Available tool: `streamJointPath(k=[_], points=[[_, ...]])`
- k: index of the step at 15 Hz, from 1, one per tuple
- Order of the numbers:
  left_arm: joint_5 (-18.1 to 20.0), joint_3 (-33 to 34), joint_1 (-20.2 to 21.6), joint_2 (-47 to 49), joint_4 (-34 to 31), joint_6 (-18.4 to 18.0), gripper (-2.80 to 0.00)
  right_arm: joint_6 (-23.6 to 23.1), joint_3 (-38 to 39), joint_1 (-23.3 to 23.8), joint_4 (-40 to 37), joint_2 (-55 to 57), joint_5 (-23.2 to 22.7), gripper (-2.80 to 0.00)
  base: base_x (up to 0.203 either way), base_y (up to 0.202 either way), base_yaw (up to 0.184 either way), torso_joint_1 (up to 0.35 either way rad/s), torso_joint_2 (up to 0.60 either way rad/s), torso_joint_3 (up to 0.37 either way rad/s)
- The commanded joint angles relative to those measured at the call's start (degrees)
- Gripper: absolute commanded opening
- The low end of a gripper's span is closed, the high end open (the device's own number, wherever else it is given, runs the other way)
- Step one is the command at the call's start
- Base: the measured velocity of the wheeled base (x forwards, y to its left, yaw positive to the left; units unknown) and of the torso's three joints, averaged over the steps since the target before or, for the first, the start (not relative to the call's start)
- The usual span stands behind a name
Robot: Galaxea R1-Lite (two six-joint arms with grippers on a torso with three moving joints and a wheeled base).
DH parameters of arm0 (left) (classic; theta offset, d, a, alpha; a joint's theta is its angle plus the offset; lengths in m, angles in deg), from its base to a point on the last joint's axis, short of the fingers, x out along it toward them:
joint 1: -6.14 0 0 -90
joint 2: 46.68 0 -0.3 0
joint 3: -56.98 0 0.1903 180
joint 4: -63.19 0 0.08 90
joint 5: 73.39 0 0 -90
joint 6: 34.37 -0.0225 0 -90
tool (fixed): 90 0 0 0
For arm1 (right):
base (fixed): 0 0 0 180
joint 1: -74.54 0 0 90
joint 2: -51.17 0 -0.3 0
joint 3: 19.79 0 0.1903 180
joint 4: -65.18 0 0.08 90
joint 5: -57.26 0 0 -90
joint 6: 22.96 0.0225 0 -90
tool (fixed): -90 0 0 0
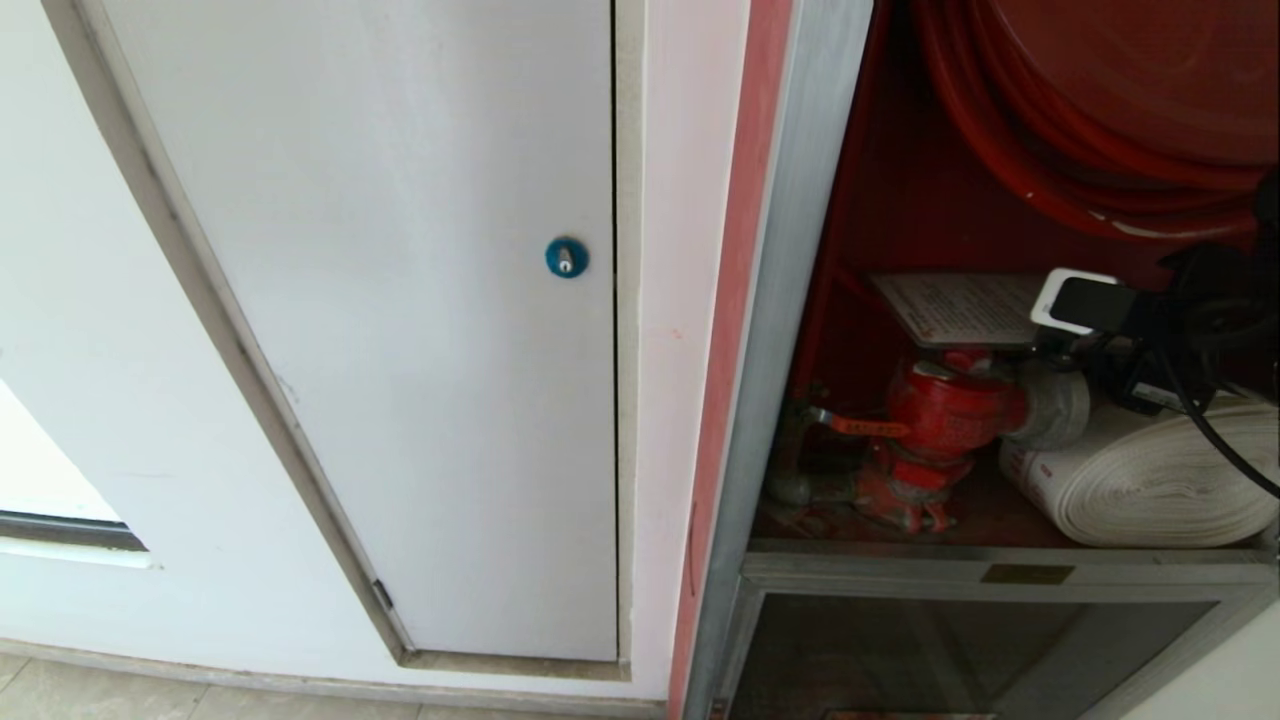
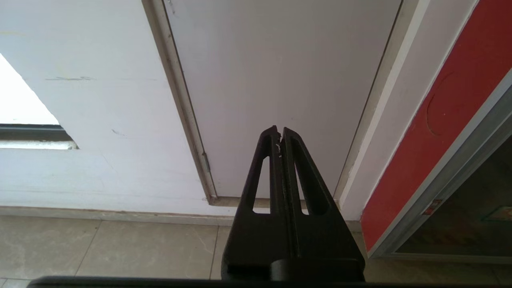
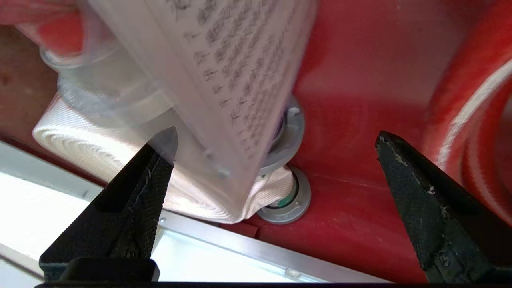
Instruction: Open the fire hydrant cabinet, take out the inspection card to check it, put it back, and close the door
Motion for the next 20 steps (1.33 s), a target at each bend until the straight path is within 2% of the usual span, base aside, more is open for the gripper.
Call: streamJointPath(k=[1, 2, 4, 13, 20], points=[[0.0, 0.0, 0.0, 0.1, 0.0, 0.0, -2.80, -0.4, -0.2, 0.0, 0.1, 0.2, 0.1, -0.45, 0.000, 0.000, 0.000, 0.000, 0.00, 0.000], [0.0, 0.0, 0.0, 0.1, 0.0, 0.0, -2.80, -0.4, -0.2, 0.0, 0.4, 0.4, 0.1, -2.80, 0.000, 0.000, 0.000, 0.000, 0.00, 0.000], [0.0, 0.0, 0.0, 0.1, 0.0, 0.0, -2.80, -0.3, -0.1, 0.0, 3.6, 1.4, -0.1, -2.80, 0.000, 0.000, 0.000, 0.000, 0.00, 0.000], [0.0, 0.1, 0.0, 0.1, 0.0, 0.0, -2.80, -0.3, 0.8, 0.0, 3.8, -0.2, -0.1, -2.80, 0.000, 0.000, 0.000, 0.000, 0.00, 0.000], [0.0, 0.0, 0.0, 0.1, 0.0, 0.0, -2.80, -0.4, 4.5, -0.1, 3.8, -6.2, -0.5, -2.80, 0.000, 0.000, 0.000, 0.000, 0.00, 0.000]])
